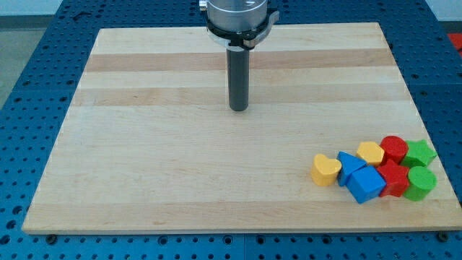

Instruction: Point your arm towards the group of blocks

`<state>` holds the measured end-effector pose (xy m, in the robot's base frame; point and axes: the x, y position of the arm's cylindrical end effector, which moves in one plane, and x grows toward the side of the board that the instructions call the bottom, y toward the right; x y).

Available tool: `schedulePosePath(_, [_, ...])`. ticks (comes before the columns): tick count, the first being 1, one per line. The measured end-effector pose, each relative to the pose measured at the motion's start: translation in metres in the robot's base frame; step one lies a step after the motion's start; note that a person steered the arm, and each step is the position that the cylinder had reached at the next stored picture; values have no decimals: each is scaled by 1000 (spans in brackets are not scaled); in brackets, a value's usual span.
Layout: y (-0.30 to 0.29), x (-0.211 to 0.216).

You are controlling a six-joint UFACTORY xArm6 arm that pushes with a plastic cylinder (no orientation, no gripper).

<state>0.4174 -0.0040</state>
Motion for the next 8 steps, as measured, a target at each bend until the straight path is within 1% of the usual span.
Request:
schedulePosePath(1, [12,85])
schedulePosePath(2, [12,90])
schedulePosePath(3, [12,113])
schedulePosePath(4, [12,161])
schedulePosePath(5, [12,191])
schedulePosePath(7, [23,199])
schedulePosePath(8, [87,201])
